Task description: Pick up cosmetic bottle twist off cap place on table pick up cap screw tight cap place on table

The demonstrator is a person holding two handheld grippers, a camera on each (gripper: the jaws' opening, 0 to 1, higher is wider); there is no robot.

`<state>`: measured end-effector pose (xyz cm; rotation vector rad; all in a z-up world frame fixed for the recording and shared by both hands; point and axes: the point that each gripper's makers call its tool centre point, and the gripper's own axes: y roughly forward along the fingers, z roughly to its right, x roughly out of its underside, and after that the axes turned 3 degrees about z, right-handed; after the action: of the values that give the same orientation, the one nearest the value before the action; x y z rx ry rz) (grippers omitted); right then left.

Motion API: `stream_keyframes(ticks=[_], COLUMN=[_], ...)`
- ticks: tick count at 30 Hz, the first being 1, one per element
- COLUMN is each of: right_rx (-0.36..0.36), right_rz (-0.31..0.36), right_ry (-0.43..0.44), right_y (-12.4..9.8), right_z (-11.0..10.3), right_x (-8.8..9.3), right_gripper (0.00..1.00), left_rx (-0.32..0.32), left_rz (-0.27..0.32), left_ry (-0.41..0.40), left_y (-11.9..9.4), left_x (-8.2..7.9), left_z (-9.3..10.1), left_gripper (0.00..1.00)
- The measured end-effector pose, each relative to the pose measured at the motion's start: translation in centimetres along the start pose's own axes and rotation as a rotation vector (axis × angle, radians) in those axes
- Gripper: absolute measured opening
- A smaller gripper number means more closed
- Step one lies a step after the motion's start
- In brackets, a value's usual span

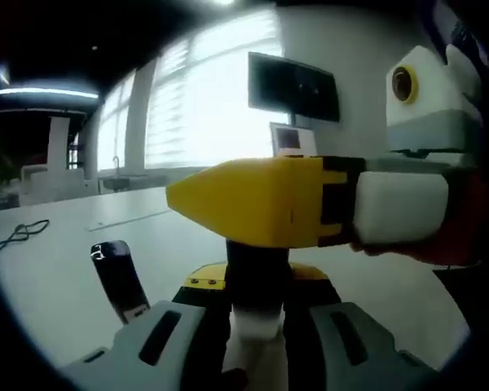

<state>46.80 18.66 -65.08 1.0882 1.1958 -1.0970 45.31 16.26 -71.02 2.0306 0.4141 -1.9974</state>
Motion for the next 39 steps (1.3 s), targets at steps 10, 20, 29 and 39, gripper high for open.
stream_keyframes(ticks=[10,20,29,39], right_rx=[-0.018,-0.292,-0.580,-0.971], right_rz=[0.006,0.030,0.075,0.017], right_ry=[0.032,0.204,0.329,0.146], right_y=[0.2,-0.2,-2.3,-5.1], right_z=[0.3,0.0,1.4,-1.1], right_x=[0.0,-0.5,-2.6,-1.3], right_gripper=[0.17,0.37,0.41,0.42], left_rx=[-0.018,0.054,0.143,0.255], left_rz=[0.004,0.012,0.014,0.019], left_ry=[-0.007,-0.029,-0.060,-0.036], left_y=[0.0,-0.1,-0.1,-0.8], left_x=[0.0,0.1,0.1,0.0], left_z=[-0.4,0.2,1.5,3.7], left_gripper=[0.14,0.14,0.14,0.14])
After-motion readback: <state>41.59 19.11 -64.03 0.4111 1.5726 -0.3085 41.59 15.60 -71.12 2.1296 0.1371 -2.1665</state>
